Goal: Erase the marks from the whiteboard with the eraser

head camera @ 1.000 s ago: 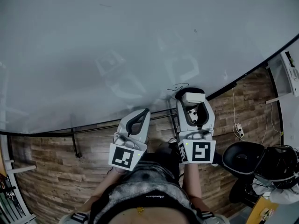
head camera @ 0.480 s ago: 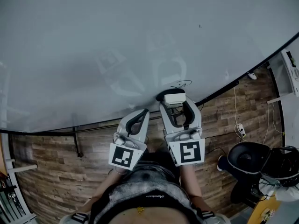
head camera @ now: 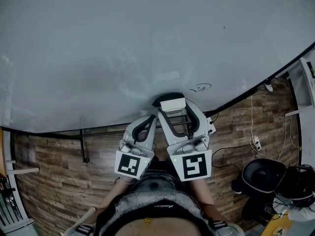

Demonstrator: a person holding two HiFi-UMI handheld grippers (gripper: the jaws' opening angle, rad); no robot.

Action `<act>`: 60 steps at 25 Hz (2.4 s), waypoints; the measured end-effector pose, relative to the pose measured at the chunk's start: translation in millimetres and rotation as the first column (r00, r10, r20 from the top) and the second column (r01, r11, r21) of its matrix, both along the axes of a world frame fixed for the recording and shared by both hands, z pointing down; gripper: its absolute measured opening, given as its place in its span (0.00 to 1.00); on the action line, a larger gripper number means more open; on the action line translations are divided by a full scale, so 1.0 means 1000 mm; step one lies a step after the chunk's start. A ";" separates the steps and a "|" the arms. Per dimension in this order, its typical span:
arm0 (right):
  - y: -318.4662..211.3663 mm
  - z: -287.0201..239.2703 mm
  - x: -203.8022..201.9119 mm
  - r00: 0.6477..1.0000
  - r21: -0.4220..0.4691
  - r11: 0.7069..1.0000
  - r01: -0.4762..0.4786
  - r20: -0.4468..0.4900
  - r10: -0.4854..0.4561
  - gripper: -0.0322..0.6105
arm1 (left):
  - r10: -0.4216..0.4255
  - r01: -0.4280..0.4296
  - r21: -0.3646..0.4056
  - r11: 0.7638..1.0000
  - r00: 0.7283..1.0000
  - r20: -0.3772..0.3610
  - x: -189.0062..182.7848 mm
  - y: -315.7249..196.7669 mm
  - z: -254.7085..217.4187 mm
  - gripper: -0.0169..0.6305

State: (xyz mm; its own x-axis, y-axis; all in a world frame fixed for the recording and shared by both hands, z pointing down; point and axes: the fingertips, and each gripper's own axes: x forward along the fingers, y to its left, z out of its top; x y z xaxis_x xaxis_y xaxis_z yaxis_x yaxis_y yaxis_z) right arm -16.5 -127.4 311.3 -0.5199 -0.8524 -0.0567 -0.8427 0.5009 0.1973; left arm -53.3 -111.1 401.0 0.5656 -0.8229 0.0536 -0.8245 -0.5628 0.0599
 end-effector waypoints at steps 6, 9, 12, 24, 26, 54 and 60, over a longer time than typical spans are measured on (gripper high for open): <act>0.004 -0.006 0.026 0.999 0.023 1.000 -0.021 -0.027 0.022 0.44 | -0.013 0.013 0.002 1.000 1.000 0.007 0.023 0.009 -0.003 0.03; 0.011 -0.006 0.008 0.999 0.016 1.000 -0.026 -0.040 0.026 0.44 | -0.015 0.015 0.007 1.000 1.000 0.002 0.007 0.016 -0.005 0.03; 0.007 -0.007 0.006 0.998 0.015 0.999 -0.034 -0.043 0.034 0.44 | -0.007 0.007 0.008 1.000 1.000 -0.003 0.003 0.014 -0.006 0.03; -0.012 -0.009 0.079 0.995 -0.013 0.995 -0.103 -0.018 0.103 0.44 | 0.029 -0.029 -0.009 1.000 1.000 -0.002 0.048 0.000 -0.005 0.03; -0.017 -0.009 0.107 0.991 -0.027 0.991 -0.132 -0.022 0.131 0.44 | 0.042 -0.042 -0.011 0.999 0.999 0.002 0.068 -0.004 -0.008 0.03; -0.008 -0.010 0.081 0.979 -0.012 0.979 -0.203 -0.030 0.203 0.44 | 0.060 -0.060 -0.026 0.998 0.998 -0.004 0.047 0.014 0.001 0.03; -0.010 -0.008 0.052 0.985 0.009 0.986 -0.168 -0.046 0.168 0.44 | 0.043 -0.043 -0.029 0.999 0.999 0.005 0.026 0.010 0.007 0.03</act>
State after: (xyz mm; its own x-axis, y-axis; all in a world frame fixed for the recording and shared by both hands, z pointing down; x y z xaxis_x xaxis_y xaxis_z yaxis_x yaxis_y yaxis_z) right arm 35.8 -137.4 303.5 -0.3718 -0.9274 -0.0404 -0.9045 0.3521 0.2405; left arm -27.7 -100.9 408.4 0.6000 -0.7960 0.0799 -0.8000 -0.5957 0.0719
